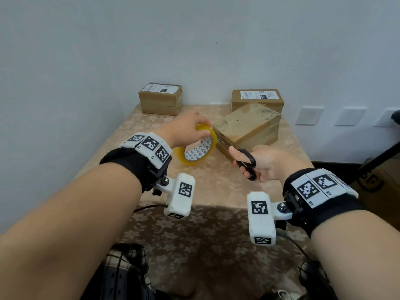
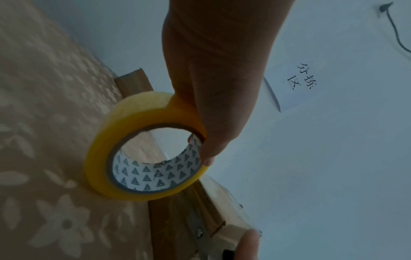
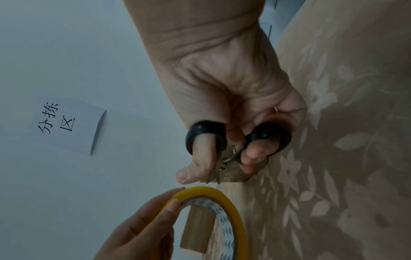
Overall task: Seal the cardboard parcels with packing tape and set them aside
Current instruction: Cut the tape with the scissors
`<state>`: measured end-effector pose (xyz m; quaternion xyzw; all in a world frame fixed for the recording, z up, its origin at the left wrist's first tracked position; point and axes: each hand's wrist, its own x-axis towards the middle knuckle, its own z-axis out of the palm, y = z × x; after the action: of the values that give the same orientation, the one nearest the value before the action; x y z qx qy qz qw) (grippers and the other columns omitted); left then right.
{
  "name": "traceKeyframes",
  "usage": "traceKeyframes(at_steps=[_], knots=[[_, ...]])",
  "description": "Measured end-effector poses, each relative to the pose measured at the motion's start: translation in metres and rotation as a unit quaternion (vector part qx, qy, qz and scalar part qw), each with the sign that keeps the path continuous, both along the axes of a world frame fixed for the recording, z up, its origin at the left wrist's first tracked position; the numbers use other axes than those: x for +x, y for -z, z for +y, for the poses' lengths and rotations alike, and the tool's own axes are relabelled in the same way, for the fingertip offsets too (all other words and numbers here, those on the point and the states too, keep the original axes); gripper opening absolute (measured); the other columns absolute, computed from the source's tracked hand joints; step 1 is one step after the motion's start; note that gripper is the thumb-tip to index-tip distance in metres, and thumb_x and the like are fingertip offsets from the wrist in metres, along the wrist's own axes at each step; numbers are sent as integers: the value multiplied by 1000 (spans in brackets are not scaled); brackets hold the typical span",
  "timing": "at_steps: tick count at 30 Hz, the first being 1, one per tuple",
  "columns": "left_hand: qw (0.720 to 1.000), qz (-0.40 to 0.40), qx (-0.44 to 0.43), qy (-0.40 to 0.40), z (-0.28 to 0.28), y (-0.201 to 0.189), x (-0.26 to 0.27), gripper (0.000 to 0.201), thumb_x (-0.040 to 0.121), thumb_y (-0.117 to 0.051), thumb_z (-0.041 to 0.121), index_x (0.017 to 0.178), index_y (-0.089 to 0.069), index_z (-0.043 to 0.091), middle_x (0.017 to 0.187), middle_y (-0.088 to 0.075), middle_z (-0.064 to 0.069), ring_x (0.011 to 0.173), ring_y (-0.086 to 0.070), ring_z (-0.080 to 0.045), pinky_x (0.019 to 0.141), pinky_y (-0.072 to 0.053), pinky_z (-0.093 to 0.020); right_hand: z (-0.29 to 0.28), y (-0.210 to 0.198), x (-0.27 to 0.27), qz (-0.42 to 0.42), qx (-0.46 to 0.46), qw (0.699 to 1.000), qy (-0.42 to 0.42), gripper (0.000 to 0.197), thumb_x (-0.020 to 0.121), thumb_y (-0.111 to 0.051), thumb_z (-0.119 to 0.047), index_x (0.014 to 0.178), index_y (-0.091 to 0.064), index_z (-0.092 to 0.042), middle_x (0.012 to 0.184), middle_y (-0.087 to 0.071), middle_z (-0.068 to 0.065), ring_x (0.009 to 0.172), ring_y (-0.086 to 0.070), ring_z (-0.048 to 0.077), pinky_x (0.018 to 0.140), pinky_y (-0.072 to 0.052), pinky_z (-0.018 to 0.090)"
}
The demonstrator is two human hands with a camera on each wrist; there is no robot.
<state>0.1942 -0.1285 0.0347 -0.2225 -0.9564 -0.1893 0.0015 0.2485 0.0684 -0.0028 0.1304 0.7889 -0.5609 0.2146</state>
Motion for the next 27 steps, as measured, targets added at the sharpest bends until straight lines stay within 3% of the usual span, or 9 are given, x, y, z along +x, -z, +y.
traceKeyframes(at_steps=[5, 9, 12, 17, 21, 24, 25, 27], knots=[[994, -17, -109, 8, -2, 1, 1, 37, 96, -49, 35, 130, -55, 23, 127, -47, -6, 118, -47, -24, 91, -35, -30, 9, -4, -2, -9, -19, 1000, 5, 51, 76, -62, -58, 88, -58, -8, 58, -48, -1, 47, -45, 9, 54, -37, 20], [997, -15, -78, 6, -4, 3, 1, 34, 95, -51, 32, 127, -55, 21, 123, -49, -5, 112, -48, -21, 87, -35, -28, 13, -7, -4, -8, 13, 1000, -26, 56, 74, -59, -61, 90, -58, -8, 61, -51, 0, 53, -49, 11, 56, -42, 21], [998, -16, -55, -14, 2, -2, -4, 28, 94, -52, 30, 116, -60, 14, 115, -57, -5, 101, -51, -18, 78, -36, -26, 10, -4, -6, 7, 50, 998, -47, 70, 58, -63, -67, 94, -60, -7, 66, -56, 6, 61, -53, 17, 66, -42, 29], [993, -4, -102, -54, 22, -9, -20, 36, 93, -52, 38, 98, -62, 4, 89, -59, -9, 91, -58, -27, 69, -36, -28, 5, -3, -8, 7, 63, 996, -67, 74, 52, -60, -70, 94, -60, -9, 65, -58, 6, 59, -54, 16, 67, -43, 29], [989, -22, -129, -68, 28, -9, -33, 40, 88, -61, 40, 96, -63, 0, 98, -66, -16, 90, -61, -30, 70, -43, -32, 1, -4, -8, 13, 74, 994, -85, 73, 51, -58, -73, 88, -60, -10, 60, -58, 4, 59, -53, 16, 66, -41, 28], [990, -63, -104, -71, 27, -7, -35, 39, 90, -59, 39, 86, -66, 1, 85, -63, -18, 77, -54, -30, 62, -39, -27, -1, -5, -8, 20, 78, 992, -94, 79, 43, -58, -75, 88, -60, -10, 54, -58, 2, 58, -51, 16, 62, -38, 26], [990, -80, -97, -71, 26, -6, -35, 36, 91, -58, 38, 84, -67, 4, 83, -62, -14, 80, -54, -27, 65, -42, -28, -1, -4, -8, 23, 81, 992, -95, 82, 41, -58, -75, 89, -61, -9, 55, -58, 2, 59, -51, 16, 62, -38, 26], [988, -106, -83, -78, 23, -4, -37, 31, 90, -59, 37, 98, -70, 9, 100, -65, -5, 96, -58, -22, 87, -48, -34, 1, -3, -9, 25, 87, 991, -94, 80, 47, -58, -75, 91, -62, -8, 61, -60, 4, 60, -54, 16, 63, -39, 26]])
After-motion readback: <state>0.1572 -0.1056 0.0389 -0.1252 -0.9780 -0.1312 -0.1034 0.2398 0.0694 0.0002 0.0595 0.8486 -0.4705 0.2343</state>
